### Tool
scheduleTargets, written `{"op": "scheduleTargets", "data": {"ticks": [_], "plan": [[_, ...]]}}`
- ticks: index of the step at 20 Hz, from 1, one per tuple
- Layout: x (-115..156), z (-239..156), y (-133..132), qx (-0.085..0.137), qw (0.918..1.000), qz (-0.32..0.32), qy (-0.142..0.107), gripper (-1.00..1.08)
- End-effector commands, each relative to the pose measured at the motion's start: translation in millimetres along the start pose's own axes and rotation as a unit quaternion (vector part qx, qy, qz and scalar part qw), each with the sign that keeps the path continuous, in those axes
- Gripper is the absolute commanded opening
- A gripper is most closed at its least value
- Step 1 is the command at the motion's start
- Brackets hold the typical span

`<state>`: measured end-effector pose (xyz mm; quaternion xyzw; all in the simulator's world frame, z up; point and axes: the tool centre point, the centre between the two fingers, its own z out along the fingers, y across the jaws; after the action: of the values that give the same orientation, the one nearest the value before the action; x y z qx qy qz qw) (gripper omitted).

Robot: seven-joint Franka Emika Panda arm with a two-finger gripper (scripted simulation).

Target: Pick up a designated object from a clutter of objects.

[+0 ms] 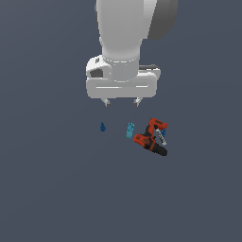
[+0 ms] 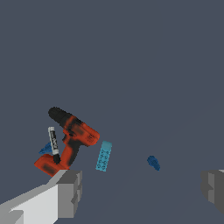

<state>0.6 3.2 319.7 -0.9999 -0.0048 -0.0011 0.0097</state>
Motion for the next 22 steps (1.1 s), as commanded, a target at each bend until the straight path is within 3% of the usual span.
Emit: {"op": "scheduleTargets", "data": {"ticks": [1,11,22], "plan": [[0,0,0,0.000,1.0000,0.000,0.000,1.00],[-2,27,2,-0.002,0.9999,-0.001,-0.015,1.00],[-3,35,0,-0.002,0.9999,0.004,-0.014,1.00]]}}
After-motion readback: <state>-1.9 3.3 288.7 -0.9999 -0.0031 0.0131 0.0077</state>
